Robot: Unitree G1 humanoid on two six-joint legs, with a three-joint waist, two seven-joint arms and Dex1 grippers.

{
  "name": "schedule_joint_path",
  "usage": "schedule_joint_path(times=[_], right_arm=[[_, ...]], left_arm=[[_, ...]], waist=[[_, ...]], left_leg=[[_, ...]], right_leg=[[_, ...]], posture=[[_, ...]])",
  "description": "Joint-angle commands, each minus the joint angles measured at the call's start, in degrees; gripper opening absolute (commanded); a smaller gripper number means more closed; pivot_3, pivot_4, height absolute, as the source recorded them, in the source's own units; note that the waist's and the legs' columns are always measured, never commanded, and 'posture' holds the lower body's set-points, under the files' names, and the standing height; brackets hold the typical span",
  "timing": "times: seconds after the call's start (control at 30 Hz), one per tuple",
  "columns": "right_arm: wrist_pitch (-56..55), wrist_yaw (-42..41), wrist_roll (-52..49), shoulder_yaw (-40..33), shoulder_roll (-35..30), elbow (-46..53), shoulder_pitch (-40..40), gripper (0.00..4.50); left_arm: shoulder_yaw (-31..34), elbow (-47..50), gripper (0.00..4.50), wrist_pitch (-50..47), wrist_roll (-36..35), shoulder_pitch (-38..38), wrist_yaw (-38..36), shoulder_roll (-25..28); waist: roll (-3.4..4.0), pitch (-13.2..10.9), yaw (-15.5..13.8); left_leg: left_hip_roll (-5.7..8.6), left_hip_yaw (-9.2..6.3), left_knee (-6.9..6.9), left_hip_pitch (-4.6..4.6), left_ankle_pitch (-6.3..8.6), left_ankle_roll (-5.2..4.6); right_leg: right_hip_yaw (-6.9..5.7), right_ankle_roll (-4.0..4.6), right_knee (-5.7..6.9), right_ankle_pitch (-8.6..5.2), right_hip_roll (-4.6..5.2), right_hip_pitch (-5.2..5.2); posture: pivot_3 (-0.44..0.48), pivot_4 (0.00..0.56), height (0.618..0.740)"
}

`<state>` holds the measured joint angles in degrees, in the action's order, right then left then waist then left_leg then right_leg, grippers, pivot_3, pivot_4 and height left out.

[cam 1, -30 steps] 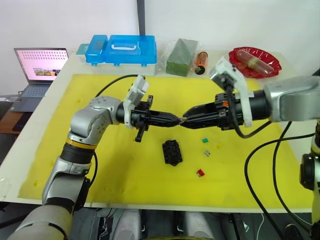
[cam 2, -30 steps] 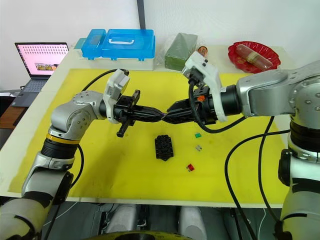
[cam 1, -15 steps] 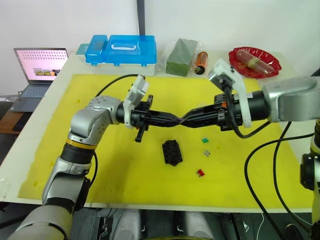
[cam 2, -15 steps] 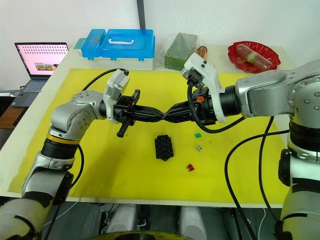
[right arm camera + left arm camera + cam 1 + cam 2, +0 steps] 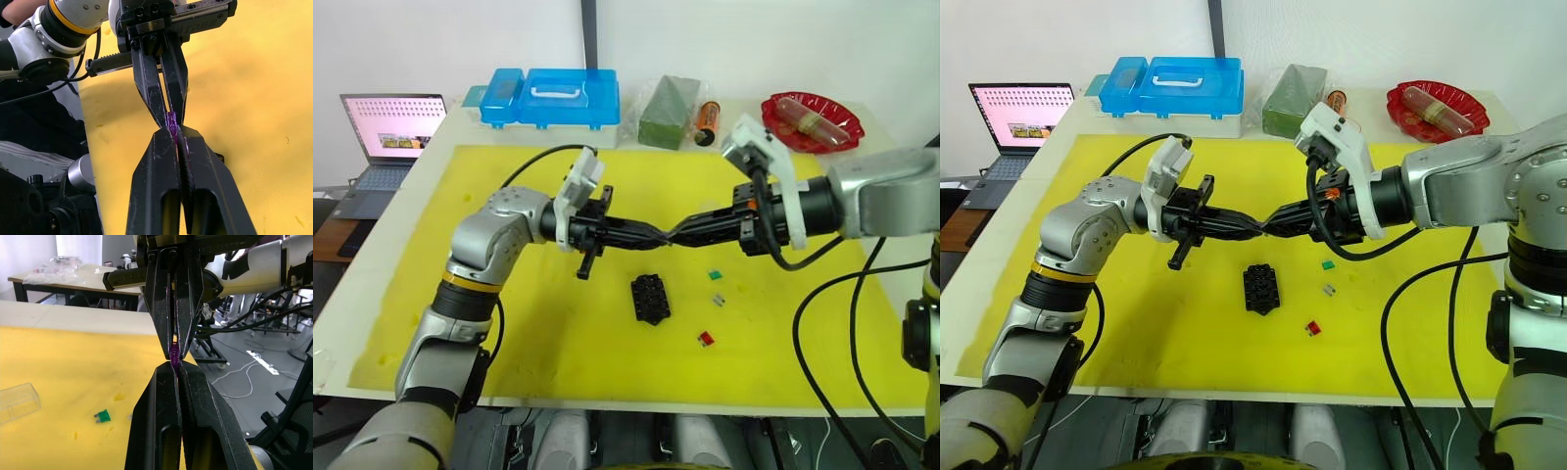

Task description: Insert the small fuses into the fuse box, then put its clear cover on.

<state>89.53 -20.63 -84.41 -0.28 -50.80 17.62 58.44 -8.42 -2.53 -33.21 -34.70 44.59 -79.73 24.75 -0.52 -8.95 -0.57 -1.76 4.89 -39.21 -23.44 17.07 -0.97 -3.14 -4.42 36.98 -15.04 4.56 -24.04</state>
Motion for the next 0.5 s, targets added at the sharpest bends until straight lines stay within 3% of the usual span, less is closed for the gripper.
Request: schedule_joint_path(times=[0.03,0.3,0.4,0.5], right_arm=[[-0.31,-0.64,-0.27,-0.47,-0.6,0.9,1.23,0.01],[-0.27,-1.05,0.97,0.04,-0.61,2.02,1.05,0.01],[-0.61,-2.11,3.48,1.14,-1.19,4.0,0.29,0.0],[-2.6,-4.89,8.38,3.14,-2.54,7.61,-1.05,0.0]], left_arm=[[0.2,0.89,0.0,0.83,0.19,0.13,0.24,0.09],[-1.05,0.19,0.0,-1.98,1.79,1.36,1.83,1.01],[-2.83,-0.2,0.7,-2.18,3.79,2.05,2.13,1.98],[-4.58,0.5,1.73,-0.19,5.93,1.37,0.6,3.59]], waist=[[0.0,0.0,0.0],[0.0,0.0,0.0],[0.0,0.0,0.01],[0.0,0.0,0.01]], left_leg=[[0.0,0.0,0.0,0.0,0.0,0.0],[0.0,0.0,0.0,0.0,0.0,0.0],[0.0,0.0,0.01,0.0,0.0,0.0],[0.0,0.0,0.05,-0.02,0.01,-0.01]], right_leg=[[0.0,0.0,0.0,0.0,0.0,0.0],[0.0,0.0,-0.01,0.0,0.0,0.0],[0.0,0.0,-0.01,0.0,0.0,0.0],[0.0,0.0,-0.03,0.0,0.0,-0.03]], posture=[[0.0,0.15,0.74],[0.0,0.15,0.74],[0.0,0.15,0.74],[0.0,0.15,0.74]])
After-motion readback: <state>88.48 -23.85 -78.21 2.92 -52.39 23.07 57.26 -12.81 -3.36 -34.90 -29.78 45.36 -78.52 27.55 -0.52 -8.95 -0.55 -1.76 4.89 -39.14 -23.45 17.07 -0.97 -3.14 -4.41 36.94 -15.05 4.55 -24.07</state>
